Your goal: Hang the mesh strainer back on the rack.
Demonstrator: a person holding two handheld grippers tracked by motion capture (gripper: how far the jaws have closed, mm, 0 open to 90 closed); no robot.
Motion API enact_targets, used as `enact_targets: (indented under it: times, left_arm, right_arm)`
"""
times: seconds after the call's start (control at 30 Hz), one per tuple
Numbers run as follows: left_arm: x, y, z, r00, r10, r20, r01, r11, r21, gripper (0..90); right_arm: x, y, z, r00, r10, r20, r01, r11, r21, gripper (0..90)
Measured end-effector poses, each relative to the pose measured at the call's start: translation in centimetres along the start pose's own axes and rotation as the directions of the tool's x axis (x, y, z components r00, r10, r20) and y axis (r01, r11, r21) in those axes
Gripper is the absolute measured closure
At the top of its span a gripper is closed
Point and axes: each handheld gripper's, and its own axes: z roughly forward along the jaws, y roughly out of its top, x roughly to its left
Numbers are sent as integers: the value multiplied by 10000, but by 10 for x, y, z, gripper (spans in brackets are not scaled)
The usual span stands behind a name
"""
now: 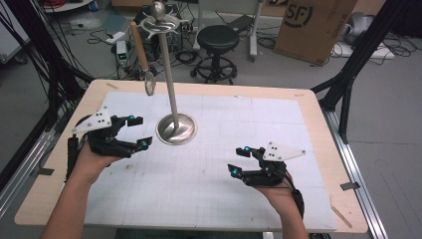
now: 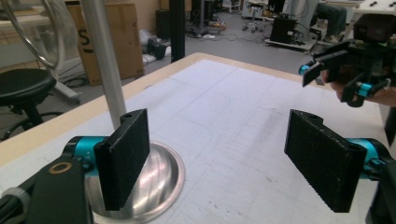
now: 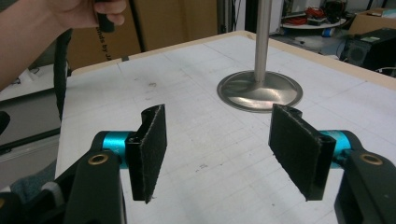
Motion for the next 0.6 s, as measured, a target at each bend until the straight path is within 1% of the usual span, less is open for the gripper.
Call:
enact_targets:
  times: [0.07,0.13,0.27,0.4,0.57,0.6]
  left_arm:
    - [-3,-4,0,10000,13,18,-14,10000,82,224]
    - [-7,-7,0,9999,128,2,-128,9998,147,222]
    - [-9,-15,-1,9999,122,-78,-120,9997,208,219]
    - [-10,-26,-2,10000,-60,2,60,9998,199,212]
    - [-13,-38,-4,9997,-255,30,254,9996,154,202]
    - [-13,-40,-4,9993,-361,18,361,9993,88,202]
  right_arm:
    - [0,0,-1,10000,14,1,-14,10000,-30,365]
    - [0,0,-2,10000,3,16,-3,10000,-56,365]
    - [-1,-1,-3,10000,15,63,-15,10000,-46,365]
    - [-2,-2,-3,10000,64,61,-64,10000,-5,365]
    - [-3,-1,-3,9999,60,116,-59,10000,-75,365]
    - [-3,-1,-3,9999,52,102,-51,10000,-80,364]
